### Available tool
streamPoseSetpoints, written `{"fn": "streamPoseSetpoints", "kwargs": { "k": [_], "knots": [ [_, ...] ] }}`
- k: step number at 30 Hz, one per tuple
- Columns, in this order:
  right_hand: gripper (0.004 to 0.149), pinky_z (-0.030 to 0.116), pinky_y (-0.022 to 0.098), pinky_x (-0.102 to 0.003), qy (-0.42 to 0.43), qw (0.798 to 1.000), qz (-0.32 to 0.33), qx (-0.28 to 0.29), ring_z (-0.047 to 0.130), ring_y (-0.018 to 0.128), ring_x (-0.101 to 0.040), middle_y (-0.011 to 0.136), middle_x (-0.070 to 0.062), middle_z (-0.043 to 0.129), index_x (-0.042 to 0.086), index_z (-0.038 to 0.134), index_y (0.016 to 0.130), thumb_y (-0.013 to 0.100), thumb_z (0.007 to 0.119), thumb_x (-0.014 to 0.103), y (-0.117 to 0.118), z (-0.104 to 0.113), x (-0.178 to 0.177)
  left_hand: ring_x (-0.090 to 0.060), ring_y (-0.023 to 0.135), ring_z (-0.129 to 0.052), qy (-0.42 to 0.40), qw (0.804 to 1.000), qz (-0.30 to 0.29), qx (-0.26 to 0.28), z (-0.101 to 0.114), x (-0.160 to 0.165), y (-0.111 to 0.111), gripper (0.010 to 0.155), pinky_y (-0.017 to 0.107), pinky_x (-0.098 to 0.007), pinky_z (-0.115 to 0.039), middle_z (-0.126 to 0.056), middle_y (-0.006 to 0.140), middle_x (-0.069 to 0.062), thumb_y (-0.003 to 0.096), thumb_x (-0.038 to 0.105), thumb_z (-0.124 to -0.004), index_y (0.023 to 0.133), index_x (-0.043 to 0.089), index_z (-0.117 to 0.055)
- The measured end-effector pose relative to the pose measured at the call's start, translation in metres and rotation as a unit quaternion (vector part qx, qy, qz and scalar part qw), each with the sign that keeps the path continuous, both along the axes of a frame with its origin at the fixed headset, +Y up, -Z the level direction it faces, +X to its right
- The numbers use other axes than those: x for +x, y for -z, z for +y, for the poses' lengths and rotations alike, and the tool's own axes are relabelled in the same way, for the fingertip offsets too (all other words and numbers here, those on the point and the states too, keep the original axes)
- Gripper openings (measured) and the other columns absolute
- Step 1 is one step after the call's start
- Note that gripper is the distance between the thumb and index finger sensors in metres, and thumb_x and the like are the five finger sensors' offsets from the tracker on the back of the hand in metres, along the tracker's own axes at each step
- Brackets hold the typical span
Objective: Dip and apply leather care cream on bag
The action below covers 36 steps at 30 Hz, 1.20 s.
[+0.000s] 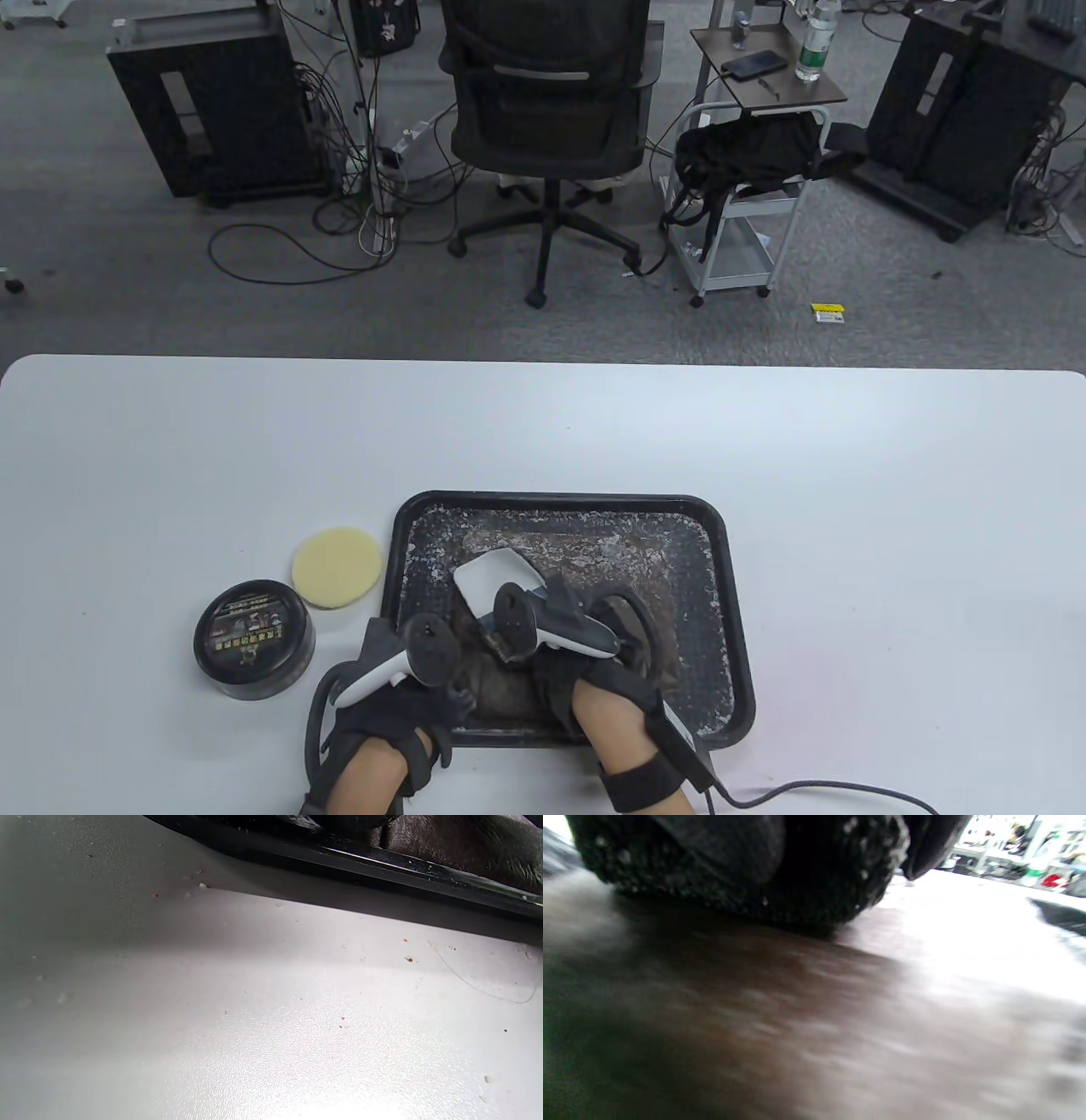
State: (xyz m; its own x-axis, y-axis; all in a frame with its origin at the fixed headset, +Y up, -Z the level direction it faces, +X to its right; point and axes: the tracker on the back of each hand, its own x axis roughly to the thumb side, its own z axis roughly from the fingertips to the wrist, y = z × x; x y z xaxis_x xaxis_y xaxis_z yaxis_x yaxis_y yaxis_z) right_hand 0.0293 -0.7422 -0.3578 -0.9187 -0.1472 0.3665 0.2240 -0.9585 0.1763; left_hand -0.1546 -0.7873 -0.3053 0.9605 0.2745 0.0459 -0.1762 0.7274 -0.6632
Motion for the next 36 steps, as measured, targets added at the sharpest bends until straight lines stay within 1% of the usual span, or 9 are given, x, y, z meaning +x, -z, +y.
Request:
{"fn": "streamPoseSetpoints", "kwargs": {
  "k": [5, 7, 10, 12, 17, 22, 27, 32, 36],
  "knots": [
    [0.051, 0.07, 0.063, -0.054, -0.05, 0.998, -0.041, 0.018, 0.087, 0.083, -0.036, 0.092, -0.008, 0.08, 0.026, 0.078, 0.088, 0.037, 0.077, 0.021, -0.002, -0.003, 0.039, -0.034, 0.108, -0.009, 0.0, 1.0, -0.001, -0.003, 0.0, 0.0, 0.001, 0.069, 0.075, -0.058, -0.006, -0.001, 0.116, -0.006, 0.0599, 0.054, -0.054, 0.111, 0.028, -0.015],
    [0.051, 0.072, 0.062, -0.054, -0.071, 0.995, -0.071, 0.028, 0.09, 0.08, -0.037, 0.091, -0.01, 0.081, 0.024, 0.078, 0.088, 0.037, 0.077, 0.022, -0.002, -0.003, 0.057, -0.034, 0.108, -0.009, 0.0, 1.0, -0.002, -0.004, 0.001, 0.0, 0.002, 0.069, 0.075, -0.058, -0.006, -0.001, 0.116, -0.006, 0.0599, 0.054, -0.054, 0.111, 0.028, -0.016],
    [0.051, 0.074, 0.061, -0.055, -0.045, 0.994, -0.093, 0.029, 0.091, 0.078, -0.038, 0.089, -0.013, 0.082, 0.022, 0.078, 0.088, 0.037, 0.077, 0.022, -0.004, -0.003, 0.071, -0.034, 0.109, -0.009, 0.001, 1.0, -0.003, -0.002, 0.0, 0.001, 0.002, 0.069, 0.075, -0.058, -0.006, -0.001, 0.116, -0.006, 0.0599, 0.054, -0.053, 0.111, 0.028, -0.015],
    [0.051, 0.074, 0.059, -0.055, -0.03, 0.993, -0.108, 0.031, 0.092, 0.077, -0.04, 0.088, -0.017, 0.083, 0.019, 0.08, 0.088, 0.036, 0.077, 0.021, -0.005, -0.003, 0.073, -0.034, 0.109, -0.009, 0.001, 1.0, -0.003, -0.001, 0.0, 0.001, 0.001, 0.069, 0.075, -0.058, -0.005, -0.001, 0.116, -0.006, 0.0599, 0.054, -0.054, 0.111, 0.028, -0.015],
    [0.052, 0.074, 0.06, -0.055, -0.042, 0.994, -0.094, 0.038, 0.092, 0.076, -0.041, 0.087, -0.019, 0.084, 0.017, 0.079, 0.088, 0.036, 0.077, 0.022, -0.009, -0.004, 0.065, -0.034, 0.108, -0.008, -0.001, 1.0, -0.002, -0.002, 0.0, 0.001, 0.002, 0.069, 0.074, -0.058, -0.005, -0.001, 0.116, -0.006, 0.0599, 0.054, -0.053, 0.111, 0.028, -0.015],
    [0.053, 0.074, 0.06, -0.055, -0.023, 0.997, -0.068, 0.043, 0.092, 0.076, -0.041, 0.087, -0.02, 0.083, 0.016, 0.078, 0.089, 0.037, 0.077, 0.022, -0.014, -0.005, 0.052, -0.034, 0.108, -0.008, 0.0, 1.0, -0.001, -0.001, 0.0, 0.002, 0.001, 0.07, 0.074, -0.058, -0.005, 0.0, 0.116, -0.006, 0.0599, 0.054, -0.053, 0.111, 0.028, -0.014],
    [0.053, 0.073, 0.061, -0.056, 0.008, 0.999, -0.03, 0.042, 0.091, 0.077, -0.042, 0.088, -0.02, 0.082, 0.016, 0.077, 0.09, 0.037, 0.076, 0.022, -0.022, -0.007, 0.027, -0.034, 0.108, -0.008, 0.001, 1.0, -0.001, -0.002, 0.0, 0.002, 0.001, 0.07, 0.074, -0.058, -0.005, 0.0, 0.116, -0.006, 0.06, 0.054, -0.054, 0.111, 0.028, -0.014],
    [0.054, 0.073, 0.061, -0.056, 0.003, 0.998, 0.011, 0.059, 0.091, 0.078, -0.042, 0.088, -0.02, 0.081, 0.016, 0.075, 0.091, 0.037, 0.076, 0.022, -0.03, -0.01, 0.001, -0.034, 0.108, -0.007, 0.001, 1.0, -0.002, -0.001, -0.001, 0.002, 0.001, 0.07, 0.074, -0.058, -0.004, 0.0, 0.115, -0.006, 0.0599, 0.055, -0.053, 0.111, 0.028, -0.014],
    [0.054, 0.073, 0.061, -0.056, 0.015, 0.998, 0.028, 0.062, 0.091, 0.077, -0.042, 0.088, -0.021, 0.082, 0.015, 0.075, 0.091, 0.038, 0.076, 0.022, -0.035, -0.01, -0.014, -0.033, 0.108, -0.007, -0.004, 1.0, -0.001, -0.002, -0.001, 0.001, 0.001, 0.07, 0.074, -0.058, -0.004, 0.0, 0.116, -0.005, 0.0599, 0.055, -0.053, 0.111, 0.028, -0.014]
  ]
}}
